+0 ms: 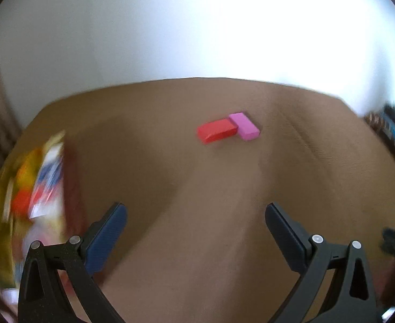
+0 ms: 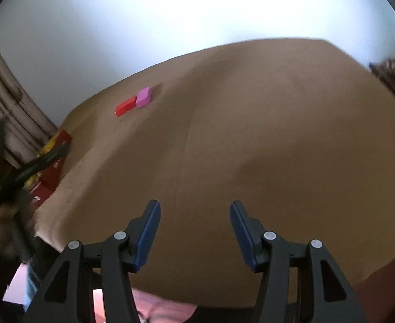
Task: Organize rigid objects
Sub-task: 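Grasp the red block with the left gripper, then carry the red block into the tin tray and release it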
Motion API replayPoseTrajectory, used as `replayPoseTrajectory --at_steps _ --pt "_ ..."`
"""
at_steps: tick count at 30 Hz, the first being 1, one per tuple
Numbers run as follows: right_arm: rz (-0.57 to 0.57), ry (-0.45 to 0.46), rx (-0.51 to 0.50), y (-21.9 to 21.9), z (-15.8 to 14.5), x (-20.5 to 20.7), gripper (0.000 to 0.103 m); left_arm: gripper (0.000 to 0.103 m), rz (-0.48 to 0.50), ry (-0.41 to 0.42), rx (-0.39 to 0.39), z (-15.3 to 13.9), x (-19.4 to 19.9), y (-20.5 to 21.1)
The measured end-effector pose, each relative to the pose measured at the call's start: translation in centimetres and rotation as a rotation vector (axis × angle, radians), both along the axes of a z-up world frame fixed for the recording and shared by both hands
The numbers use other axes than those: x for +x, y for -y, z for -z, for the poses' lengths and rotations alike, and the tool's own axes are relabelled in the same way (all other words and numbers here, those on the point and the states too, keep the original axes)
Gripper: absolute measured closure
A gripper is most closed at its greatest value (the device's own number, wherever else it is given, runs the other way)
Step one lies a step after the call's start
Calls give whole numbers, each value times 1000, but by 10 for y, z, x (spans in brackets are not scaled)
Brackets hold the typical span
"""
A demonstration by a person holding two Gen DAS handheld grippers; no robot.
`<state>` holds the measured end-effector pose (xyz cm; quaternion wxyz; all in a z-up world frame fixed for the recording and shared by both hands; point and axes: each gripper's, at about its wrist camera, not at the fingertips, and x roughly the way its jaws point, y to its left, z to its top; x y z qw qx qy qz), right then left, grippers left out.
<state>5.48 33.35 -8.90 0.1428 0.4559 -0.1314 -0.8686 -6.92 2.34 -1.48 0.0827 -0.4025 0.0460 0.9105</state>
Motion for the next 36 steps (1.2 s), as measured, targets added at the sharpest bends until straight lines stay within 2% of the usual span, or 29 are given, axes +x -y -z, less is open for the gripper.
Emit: replayPoseTrajectory --at_steps 2,5,7,8,12,15,16,18,19,20,21,22,24,28,33,36 --pt "-28 12 -23 2 1 0 48 7 41 9 -51 6 -25 -15" --pt "-68 -21 -28 12 -8 -1 48 14 168 52 -147 16 -69 -35" --pt "-100 -35 -34 20 -11 -1 48 23 238 56 -250 20 -92 -47" --pt "-106 -36 -31 21 -10 -1 48 23 267 69 -284 22 -105 -50" --pt "-128 -12 -32 29 -2 -3 48 23 370 137 -310 31 -139 -57" --pt "-119 -10 -37 30 -1 -6 48 26 409 164 -345 39 -156 -62" --pt "-117 -14 -30 30 -1 -6 48 31 428 184 -344 42 -161 -63" --pt "-117 -17 -14 33 -1 -6 48 32 456 206 -318 45 -169 -63" --pt "-119 -14 -15 37 1 -2 48 38 464 219 -292 45 -172 -61" --pt "-119 -8 -13 38 4 -1 48 50 469 239 -259 46 -175 -58" --pt "-118 -4 -11 38 2 -3 48 59 480 273 -195 46 -177 -54" --pt "-122 3 -8 41 5 -2 48 76 485 277 -173 45 -176 -53" --pt "-131 18 0 47 6 2 48 77 467 234 -222 43 -166 -55" --pt "-138 14 -2 51 9 0 48 77 425 213 -202 34 -146 -51" --pt "-143 19 2 55 13 7 48 77 230 168 -63 7 -119 -17" --pt "-148 7 1 57 10 13 48 77 130 126 -34 -13 -107 3"
